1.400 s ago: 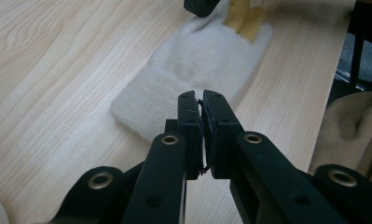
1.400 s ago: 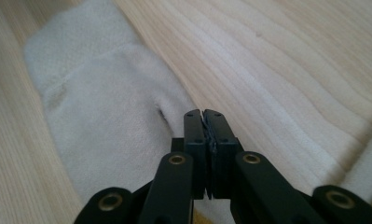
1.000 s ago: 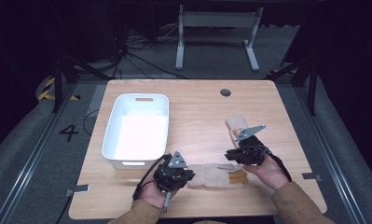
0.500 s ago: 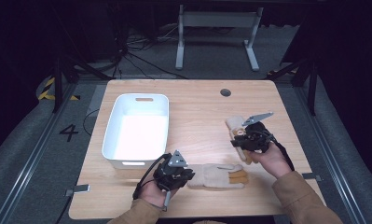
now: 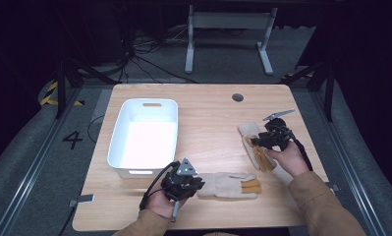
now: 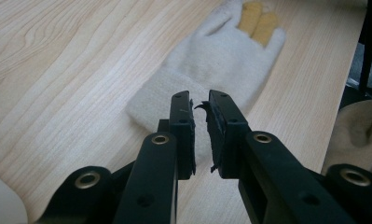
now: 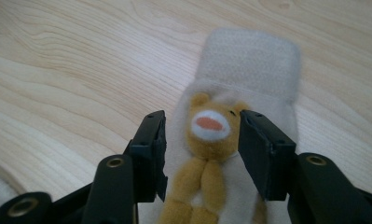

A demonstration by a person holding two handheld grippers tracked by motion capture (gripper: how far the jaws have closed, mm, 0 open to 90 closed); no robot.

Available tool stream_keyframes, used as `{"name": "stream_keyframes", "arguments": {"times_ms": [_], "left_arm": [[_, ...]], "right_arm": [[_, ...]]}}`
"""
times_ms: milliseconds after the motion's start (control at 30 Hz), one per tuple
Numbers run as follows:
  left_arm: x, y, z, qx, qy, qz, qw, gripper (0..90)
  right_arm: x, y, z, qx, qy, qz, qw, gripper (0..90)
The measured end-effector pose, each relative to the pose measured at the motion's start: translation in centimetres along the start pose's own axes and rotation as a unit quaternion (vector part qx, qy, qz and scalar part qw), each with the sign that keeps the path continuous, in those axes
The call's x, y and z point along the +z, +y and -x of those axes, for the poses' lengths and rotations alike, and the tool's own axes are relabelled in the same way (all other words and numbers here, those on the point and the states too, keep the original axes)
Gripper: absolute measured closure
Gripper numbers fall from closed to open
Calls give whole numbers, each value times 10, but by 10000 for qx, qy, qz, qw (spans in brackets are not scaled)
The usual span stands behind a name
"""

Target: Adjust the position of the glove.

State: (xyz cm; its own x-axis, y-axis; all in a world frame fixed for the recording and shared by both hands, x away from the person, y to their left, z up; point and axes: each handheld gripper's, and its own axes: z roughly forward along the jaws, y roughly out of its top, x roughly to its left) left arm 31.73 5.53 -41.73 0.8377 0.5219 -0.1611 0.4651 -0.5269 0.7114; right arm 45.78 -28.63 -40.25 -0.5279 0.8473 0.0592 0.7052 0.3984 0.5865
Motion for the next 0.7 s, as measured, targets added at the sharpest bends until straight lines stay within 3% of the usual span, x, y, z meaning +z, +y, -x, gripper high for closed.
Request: {"name": "stream_keyframes", "arguments": {"times_ms": [100,233,433,700], "left_arm": [[0,0,0,7,6,-26,10000,799],[0,-1,-1,-6,22,-16,10000,799],[0,-1,-1,-11,20,-21,10000,795],[0,-1,-1,-7,10,-49,10000,795]], "right_arm": [[6,-1,2,147,-54,-100,9998,512],[12,-3,2,142,-193,-207,9995,501],[16,-9,-1,162,-185,-317,9992,507],[22,-16,-4,226,-231,-686,9971,579]]}}
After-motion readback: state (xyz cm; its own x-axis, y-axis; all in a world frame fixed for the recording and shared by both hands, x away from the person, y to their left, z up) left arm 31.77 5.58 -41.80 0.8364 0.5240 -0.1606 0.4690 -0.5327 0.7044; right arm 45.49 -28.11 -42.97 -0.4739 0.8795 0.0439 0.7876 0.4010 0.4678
